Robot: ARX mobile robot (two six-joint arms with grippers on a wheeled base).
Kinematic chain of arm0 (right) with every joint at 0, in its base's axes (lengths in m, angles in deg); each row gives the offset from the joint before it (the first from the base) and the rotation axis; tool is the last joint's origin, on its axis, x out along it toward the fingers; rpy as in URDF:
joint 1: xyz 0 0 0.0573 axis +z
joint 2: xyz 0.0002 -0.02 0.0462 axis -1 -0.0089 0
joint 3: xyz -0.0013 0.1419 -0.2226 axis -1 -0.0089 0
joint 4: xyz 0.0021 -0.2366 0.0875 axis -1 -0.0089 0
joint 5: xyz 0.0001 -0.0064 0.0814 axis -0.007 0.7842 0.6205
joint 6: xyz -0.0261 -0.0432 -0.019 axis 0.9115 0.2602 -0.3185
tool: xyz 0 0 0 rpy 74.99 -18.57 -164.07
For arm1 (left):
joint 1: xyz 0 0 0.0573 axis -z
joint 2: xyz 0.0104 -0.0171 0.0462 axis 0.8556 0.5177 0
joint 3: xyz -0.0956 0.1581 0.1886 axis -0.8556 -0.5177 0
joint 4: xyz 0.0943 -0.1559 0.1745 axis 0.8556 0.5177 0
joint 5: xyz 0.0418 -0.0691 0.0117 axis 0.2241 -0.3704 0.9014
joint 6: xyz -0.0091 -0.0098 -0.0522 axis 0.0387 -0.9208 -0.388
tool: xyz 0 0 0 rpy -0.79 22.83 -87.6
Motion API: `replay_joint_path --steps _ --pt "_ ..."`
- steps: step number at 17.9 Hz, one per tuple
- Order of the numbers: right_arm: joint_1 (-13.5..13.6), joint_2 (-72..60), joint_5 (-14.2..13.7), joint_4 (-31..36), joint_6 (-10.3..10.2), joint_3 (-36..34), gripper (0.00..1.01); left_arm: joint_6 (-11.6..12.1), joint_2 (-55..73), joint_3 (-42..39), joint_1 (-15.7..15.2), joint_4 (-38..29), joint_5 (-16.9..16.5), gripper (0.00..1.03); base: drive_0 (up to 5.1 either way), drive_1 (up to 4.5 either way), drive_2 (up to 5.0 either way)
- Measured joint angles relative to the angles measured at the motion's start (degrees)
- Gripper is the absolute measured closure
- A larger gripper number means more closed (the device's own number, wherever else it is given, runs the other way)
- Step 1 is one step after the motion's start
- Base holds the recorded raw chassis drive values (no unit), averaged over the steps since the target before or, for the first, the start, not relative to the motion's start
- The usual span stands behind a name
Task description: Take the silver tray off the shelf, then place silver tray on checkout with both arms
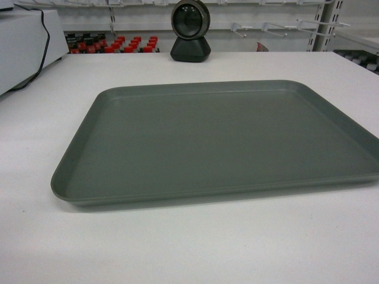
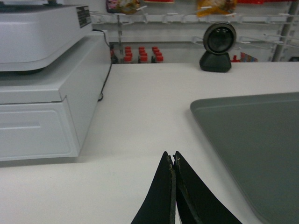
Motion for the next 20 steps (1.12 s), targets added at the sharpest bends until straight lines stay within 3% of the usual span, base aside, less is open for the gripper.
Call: replay_joint_path --steps 1,2,9,11,15,20 --pt "0.1 1.4 0.6 -0.3 0.0 -1.1 0.99 0.1 -1.5 -0.9 -3.2 0.7 -2.6 1.02 0.0 0.0 0.0" --pt "0.4 3.2 0.6 -0.9 0.0 -2.1 0.99 0.0 -3.2 -1.7 -3.9 1.4 -2.2 1.02 0.0 0.0 0.0" --pt "0.4 13.2 0.7 -6.3 0.0 -6.6 0.99 0.0 -13.7 -5.3 -3.5 8.2 -3.0 1.02 0.0 0.0 0.0" --pt "0.4 14.6 0.7 -7.3 0.0 -7.0 0.99 0.0 -14.6 -6.9 -3.5 6.0 -3.0 1.02 0.0 0.0 0.0" --pt "0.4 16.4 0.7 -7.0 0.0 -8.1 0.99 0.0 -16.7 -6.9 -3.5 8.9 -3.0 1.02 0.0 0.0 0.0" --pt "0.4 21.4 0.7 -11.5 0.0 -8.8 0.99 0.0 -21.8 -6.9 -3.5 14.0 -2.9 1.02 0.0 0.0 0.0"
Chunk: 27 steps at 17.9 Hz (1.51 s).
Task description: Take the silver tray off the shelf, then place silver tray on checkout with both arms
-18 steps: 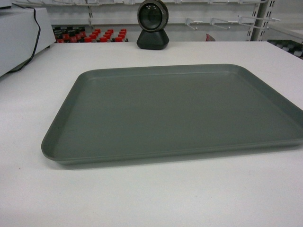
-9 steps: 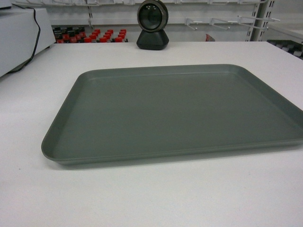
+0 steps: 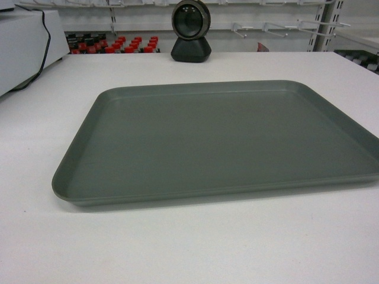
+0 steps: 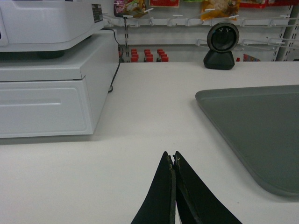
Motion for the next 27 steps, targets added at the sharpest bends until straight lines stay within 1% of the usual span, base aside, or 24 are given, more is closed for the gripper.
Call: replay_joint_path --steps 3,4,5,6,7,8,16,17,18,23,24,25,27 --pt "0.0 2.3 0.0 -2.2 0.0 0.0 0.99 0.0 -2.2 0.0 0.0 2.1 0.0 1.02 0.0 0.0 0.0" --pt "0.0 3.4 0.0 -3.9 0.0 0.0 0.99 0.0 -6.4 0.0 0.0 8.5 0.0 1.02 0.0 0.0 0.0" --pt "0.0 7.6 0.1 -10.7 0.0 0.1 0.99 0.0 -10.8 0.0 0.0 12.6 0.1 1.02 0.0 0.0 0.0" --pt "0.0 12.1 0.0 -12.6 0.0 0.1 0.99 0.1 -11.4 0.2 0.0 11.0 0.0 1.02 0.0 0.0 0.0" --pt "0.0 12.3 0.0 -11.7 0.0 0.2 0.99 0.1 -11.4 0.1 0.0 12.0 0.1 1.02 0.0 0.0 0.0" --pt "0.0 12.3 0.0 -13.3 0.0 0.0 0.99 0.1 -11.4 0.0 0.0 12.4 0.1 1.02 0.0 0.0 0.0" --pt "0.0 12.3 0.0 -12.8 0.0 0.0 0.99 0.1 -11.4 0.0 0.0 12.3 0.0 1.02 0.0 0.0 0.0" --pt "0.0 12.3 0.0 -12.8 0.0 0.0 0.97 0.1 -11.4 0.0 0.0 12.3 0.0 1.02 0.0 0.0 0.0" --pt "0.0 12.3 0.0 -12.8 0.0 0.0 0.87 0.1 -11.4 0.0 0.0 12.3 0.0 0.93 0.0 0.0 0.0" --pt "0.0 12.3 0.0 -12.8 0.0 0.0 0.35 0.1 -11.4 0.0 0.0 12.3 0.0 0.42 0.0 0.0 0.0" --pt "0.0 12.3 0.0 -12.8 0.0 0.0 0.28 0.1 -11.4 0.0 0.0 12.3 0.0 0.35 0.0 0.0 0.0" --pt "0.0 12.3 0.0 -12.8 0.0 0.0 0.26 0.1 -11.4 0.0 0.0 12.3 0.0 0.31 0.0 0.0 0.0" --pt "0.0 12.3 0.0 -12.8 0.0 0.0 0.21 0.1 -11.4 0.0 0.0 12.3 0.0 0.27 0.0 0.0 0.0"
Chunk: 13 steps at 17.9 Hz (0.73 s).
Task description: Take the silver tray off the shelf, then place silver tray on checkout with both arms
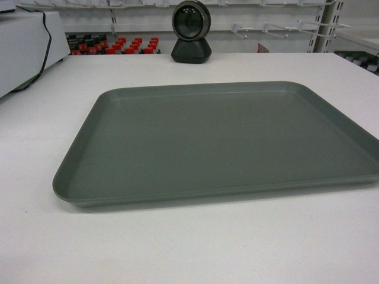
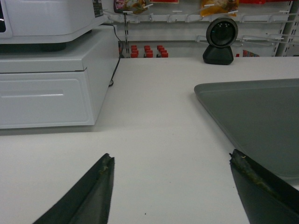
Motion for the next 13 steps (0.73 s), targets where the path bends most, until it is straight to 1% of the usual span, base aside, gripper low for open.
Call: replay_joint_path --steps 1,3,4,5,6,8,13 --pt "0.0 0.0 0.0 0.0 0.0 0.0 0.17 0.0 0.0 0.0 0.0 0.0 0.0 0.24 0.0 0.0 0.0" --pt "0.0 0.0 0.0 0.0 0.0 0.0 0.13 0.0 0.0 0.0 0.0 0.0 0.0 0.2 0.0 0.0 0.0" --pt "0.0 0.0 0.0 0.0 0.0 0.0 0.06 0.0 0.0 0.0 0.0 0.0 0.0 0.13 0.0 0.0 0.0" --pt "0.0 0.0 0.0 0.0 0.0 0.0 0.01 0.0 0.0 0.0 0.0 0.0 0.0 0.03 0.0 0.0 0.0" --pt "0.0 0.0 0.0 0.0 0.0 0.0 0.04 0.0 0.0 0.0 0.0 0.0 0.0 0.06 0.0 0.0 0.0" --pt "0.0 0.0 0.0 0.0 0.0 0.0 0.03 0.0 0.0 0.0 0.0 0.0 0.0 0.05 0.0 0.0 0.0" --pt "0.0 0.0 0.0 0.1 0.0 0.0 0.03 0.0 0.0 0.0 0.0 -0.1 0.0 0.05 0.0 -4.09 4.1"
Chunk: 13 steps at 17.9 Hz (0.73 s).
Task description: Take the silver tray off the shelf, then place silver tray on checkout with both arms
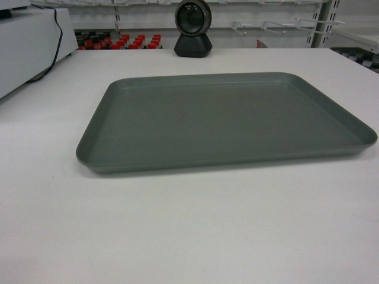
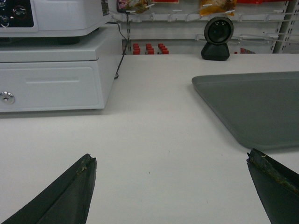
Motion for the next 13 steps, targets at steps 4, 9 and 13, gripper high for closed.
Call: replay_joint_path --steps 4,9,13 --pt "0.0 0.0 0.0 -0.2 0.0 0.0 0.03 0.0 0.0 0.0 0.0 0.1 0.0 0.05 -0.1 -4.18 4.0" --pt "0.0 0.0 0.0 0.0 0.0 0.0 0.03 0.0 0.0 0.0 0.0 0.1 0.0 0.05 -0.1 -4.18 4.0" --pt "0.0 0.0 0.0 -0.3 0.0 0.0 0.03 0.0 0.0 0.0 0.0 0.0 0.0 0.05 -0.1 -4.18 4.0"
